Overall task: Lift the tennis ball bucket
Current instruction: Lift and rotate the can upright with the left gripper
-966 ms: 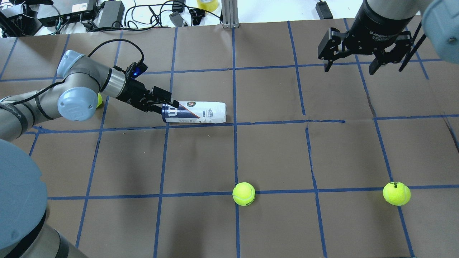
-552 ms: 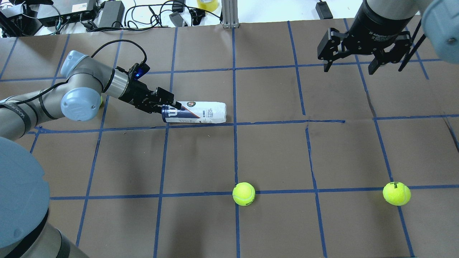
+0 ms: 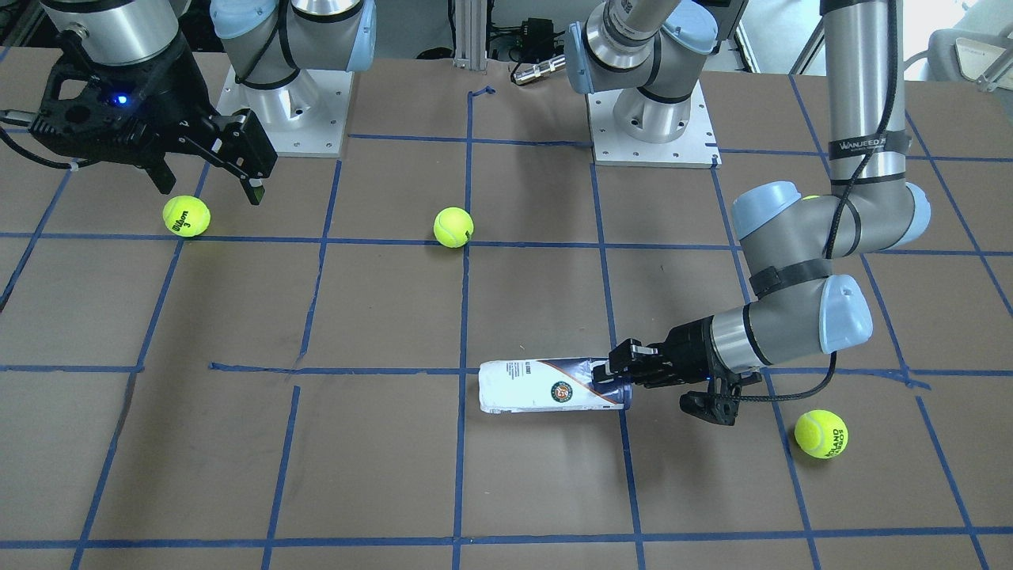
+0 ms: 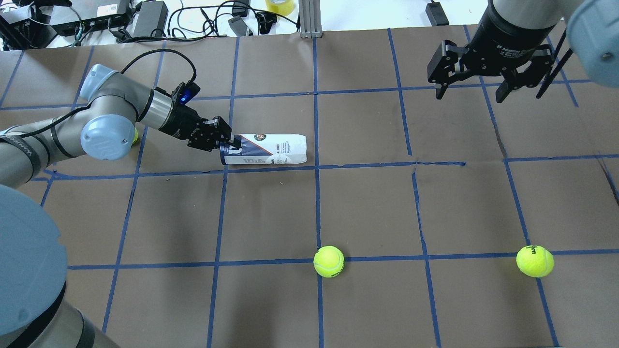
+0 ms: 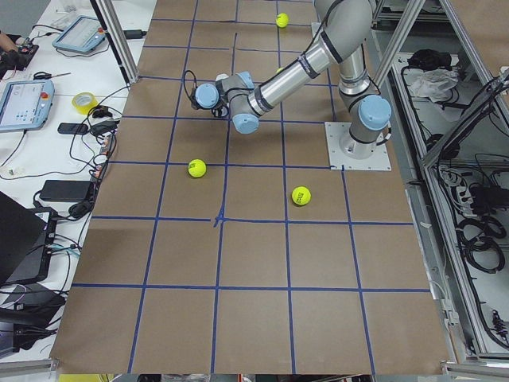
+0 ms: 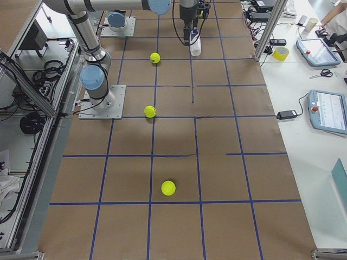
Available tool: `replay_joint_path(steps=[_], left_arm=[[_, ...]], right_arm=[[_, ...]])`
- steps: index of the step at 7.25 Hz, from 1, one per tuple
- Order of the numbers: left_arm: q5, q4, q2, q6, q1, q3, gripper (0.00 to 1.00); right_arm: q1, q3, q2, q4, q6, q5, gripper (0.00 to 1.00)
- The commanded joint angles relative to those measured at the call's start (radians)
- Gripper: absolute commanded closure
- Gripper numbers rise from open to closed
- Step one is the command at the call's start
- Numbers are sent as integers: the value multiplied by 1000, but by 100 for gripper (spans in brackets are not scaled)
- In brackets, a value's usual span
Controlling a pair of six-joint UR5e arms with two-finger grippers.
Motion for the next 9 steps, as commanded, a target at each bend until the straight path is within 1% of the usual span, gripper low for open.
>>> replay_joint_path(steps=[1, 2, 3, 4, 6, 9], left_arm=[[60, -8, 27, -126, -17, 68, 100], [110, -43, 37, -176, -46, 127, 100], [173, -71, 44, -269, -79, 184, 100], [186, -88, 47, -352, -106, 233, 100], [232, -90, 70, -409, -127, 293, 100], [466, -88, 67, -409, -256, 373, 100]], right_arm=[[-1, 1, 0, 2, 1, -1, 0], [-1, 1, 0, 2, 1, -1, 0], [-1, 1, 0, 2, 1, -1, 0], [-1, 1, 0, 2, 1, -1, 0], [-1, 2, 0, 3, 1, -1, 0], [1, 2, 0, 5, 1, 1, 0]])
